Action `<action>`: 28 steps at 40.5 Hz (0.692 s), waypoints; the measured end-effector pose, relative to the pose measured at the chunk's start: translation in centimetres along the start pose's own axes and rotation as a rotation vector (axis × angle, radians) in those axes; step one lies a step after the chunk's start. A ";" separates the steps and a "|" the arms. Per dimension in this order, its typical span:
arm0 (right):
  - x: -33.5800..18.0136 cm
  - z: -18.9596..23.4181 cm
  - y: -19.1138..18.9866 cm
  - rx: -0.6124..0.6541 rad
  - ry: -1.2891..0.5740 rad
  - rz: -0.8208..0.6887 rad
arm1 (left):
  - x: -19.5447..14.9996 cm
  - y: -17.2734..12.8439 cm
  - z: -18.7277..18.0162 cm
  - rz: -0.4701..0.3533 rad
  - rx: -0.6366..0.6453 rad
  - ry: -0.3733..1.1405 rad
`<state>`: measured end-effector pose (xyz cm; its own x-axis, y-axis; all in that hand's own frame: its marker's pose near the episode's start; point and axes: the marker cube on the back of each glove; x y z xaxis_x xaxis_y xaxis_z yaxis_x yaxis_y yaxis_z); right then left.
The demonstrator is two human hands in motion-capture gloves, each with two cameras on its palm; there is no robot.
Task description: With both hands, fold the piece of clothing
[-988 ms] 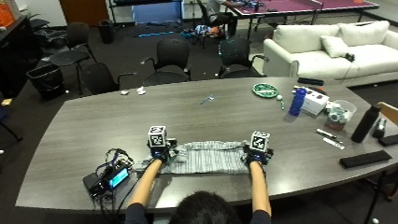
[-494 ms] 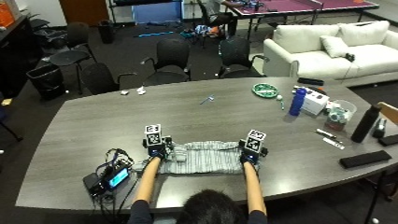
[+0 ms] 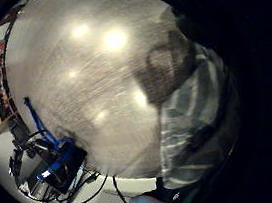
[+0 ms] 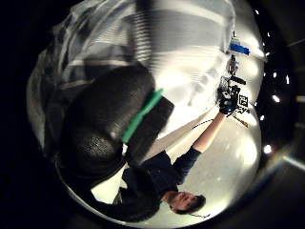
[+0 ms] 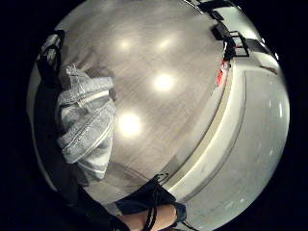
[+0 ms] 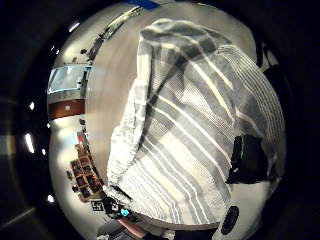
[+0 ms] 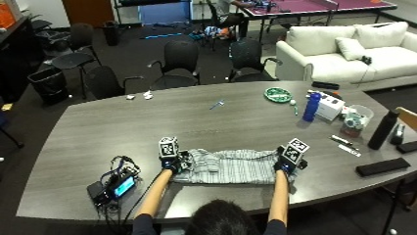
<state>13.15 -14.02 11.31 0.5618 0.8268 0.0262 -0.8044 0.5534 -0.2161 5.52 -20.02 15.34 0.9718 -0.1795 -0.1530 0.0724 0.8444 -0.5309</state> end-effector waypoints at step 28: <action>-23.7 -11.6 16.3 0.174 -0.107 -0.446 | -5.2 6.9 -9.3 -0.037 0.294 0.171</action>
<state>-11.05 -25.79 -4.12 0.8432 0.5061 0.1816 -0.5154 0.8569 0.0051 -1.14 -17.97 4.72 0.9174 -0.2734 -0.2894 0.1924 0.9408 -0.2790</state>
